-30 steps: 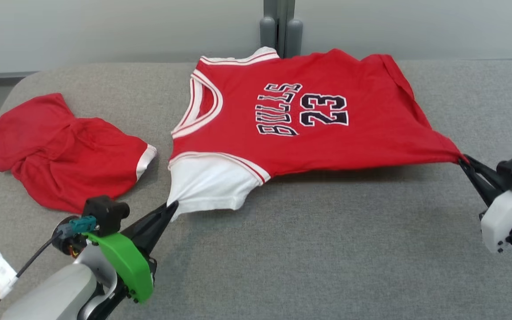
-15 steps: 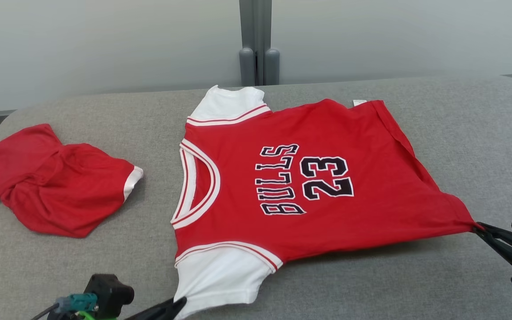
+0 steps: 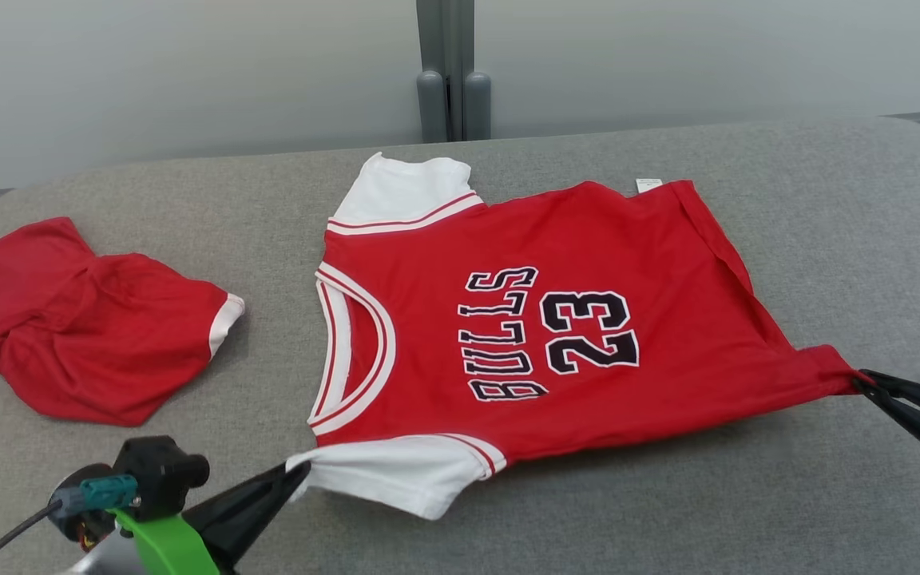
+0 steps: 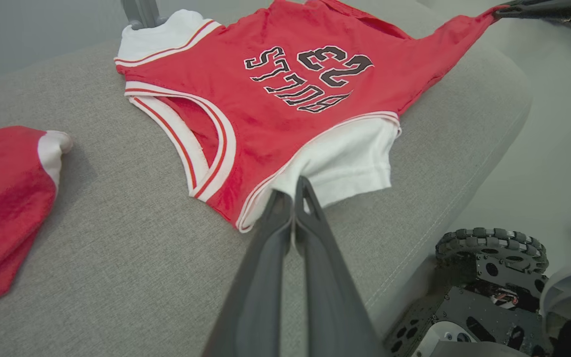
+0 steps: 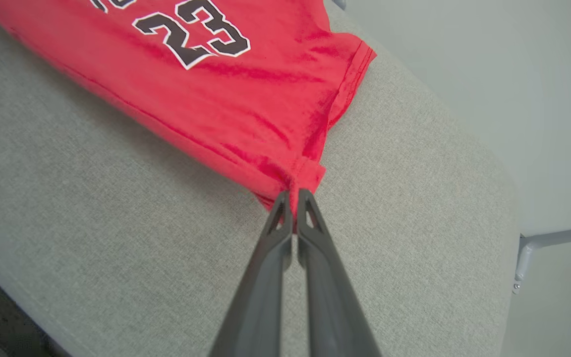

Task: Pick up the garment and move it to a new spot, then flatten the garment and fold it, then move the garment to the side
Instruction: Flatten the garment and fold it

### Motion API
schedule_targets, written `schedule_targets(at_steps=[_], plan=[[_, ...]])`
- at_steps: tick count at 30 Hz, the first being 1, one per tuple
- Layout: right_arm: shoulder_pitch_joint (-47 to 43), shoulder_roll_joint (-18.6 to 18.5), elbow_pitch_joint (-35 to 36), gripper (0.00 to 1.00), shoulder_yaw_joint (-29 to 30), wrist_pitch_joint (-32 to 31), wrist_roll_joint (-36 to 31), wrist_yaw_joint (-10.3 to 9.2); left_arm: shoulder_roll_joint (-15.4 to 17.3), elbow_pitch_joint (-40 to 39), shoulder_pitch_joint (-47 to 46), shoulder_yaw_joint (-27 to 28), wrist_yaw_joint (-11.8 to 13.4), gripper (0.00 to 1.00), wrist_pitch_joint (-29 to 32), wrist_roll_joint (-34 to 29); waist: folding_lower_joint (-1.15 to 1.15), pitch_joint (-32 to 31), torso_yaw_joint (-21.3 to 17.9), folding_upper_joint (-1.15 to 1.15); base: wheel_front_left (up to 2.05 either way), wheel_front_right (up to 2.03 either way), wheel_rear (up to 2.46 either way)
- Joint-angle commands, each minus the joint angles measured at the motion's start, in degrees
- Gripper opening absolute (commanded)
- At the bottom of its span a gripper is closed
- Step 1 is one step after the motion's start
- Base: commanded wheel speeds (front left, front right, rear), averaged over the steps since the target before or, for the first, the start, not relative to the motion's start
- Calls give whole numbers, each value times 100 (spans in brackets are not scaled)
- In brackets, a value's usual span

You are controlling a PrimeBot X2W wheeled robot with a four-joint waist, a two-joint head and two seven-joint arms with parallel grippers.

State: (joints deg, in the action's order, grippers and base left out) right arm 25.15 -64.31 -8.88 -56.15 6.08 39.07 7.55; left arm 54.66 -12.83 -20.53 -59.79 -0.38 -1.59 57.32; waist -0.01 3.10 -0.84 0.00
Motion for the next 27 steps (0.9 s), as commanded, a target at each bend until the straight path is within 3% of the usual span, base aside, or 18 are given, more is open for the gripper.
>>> schedule_targets(at_steps=[1, 12, 27], plan=[[114, 46, 26, 0, -18, -80, -30, -13, -96, 95, -139, 40, -35, 0, 0, -30, 1, 62, 22, 0, 0, 0, 0], [954, 336, -354, 0, -171, -670, 55, -13, -716, 1086, -1046, 129, -378, 0, -22, -443, 1, 688, 113, 0, 0, 0, 0], [1692, 925, -1228, 0, -351, -642, 194, -12, -1346, 2402, -2009, -51, -672, 0, -116, -638, 1, 1225, 97, 0, 0, 0, 0]])
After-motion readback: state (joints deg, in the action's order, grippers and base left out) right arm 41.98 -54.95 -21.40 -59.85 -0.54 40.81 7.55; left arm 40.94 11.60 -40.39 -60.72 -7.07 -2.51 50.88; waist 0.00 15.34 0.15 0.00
